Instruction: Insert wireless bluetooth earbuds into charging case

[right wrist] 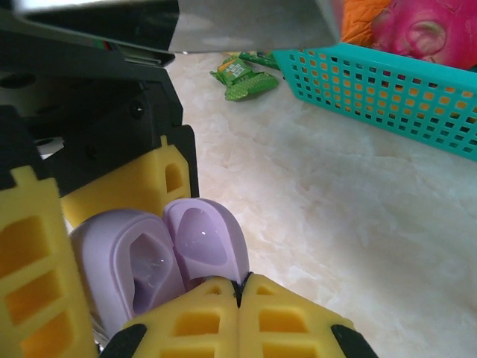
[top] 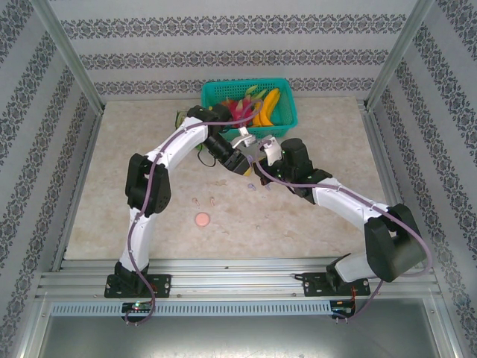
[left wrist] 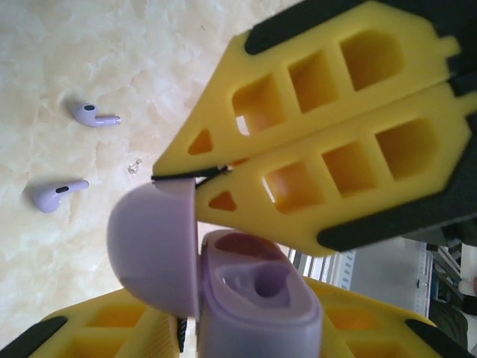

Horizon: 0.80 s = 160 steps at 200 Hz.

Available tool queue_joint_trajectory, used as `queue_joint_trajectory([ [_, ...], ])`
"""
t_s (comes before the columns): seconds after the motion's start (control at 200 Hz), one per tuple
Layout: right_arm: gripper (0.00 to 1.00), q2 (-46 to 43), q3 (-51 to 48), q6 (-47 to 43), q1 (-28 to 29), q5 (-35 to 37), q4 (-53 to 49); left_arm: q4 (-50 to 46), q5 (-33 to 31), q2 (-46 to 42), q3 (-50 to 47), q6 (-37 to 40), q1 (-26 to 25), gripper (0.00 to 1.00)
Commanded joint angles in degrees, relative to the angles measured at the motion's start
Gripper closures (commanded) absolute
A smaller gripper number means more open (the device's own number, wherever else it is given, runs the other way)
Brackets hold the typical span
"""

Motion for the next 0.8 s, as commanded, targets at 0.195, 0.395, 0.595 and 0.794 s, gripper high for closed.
queue_joint_trajectory([
  [0.195,1.00,-1.05,-0.24,-2.43,0.70,1.12,-0.44,-3.88,2.33,0.81,2.52,2.88,1.03,0.65],
  [0.395,1.00,-1.03,-0.15,-2.77,0.68,1.32,-0.73,-4.40,2.67,1.10,2.62,3.21,1.15,0.68],
  [0.595,1.00,-0.90,0.11,-3.01,0.68,1.28,-1.08,-5.06,2.97,1.33,2.90,3.65,1.32,0.72],
  [0.794,1.00,-0.79,0.25,-2.99,0.69,1.13,-1.21,-5.50,3.57,1.65,2.88,4.12,1.31,0.76],
])
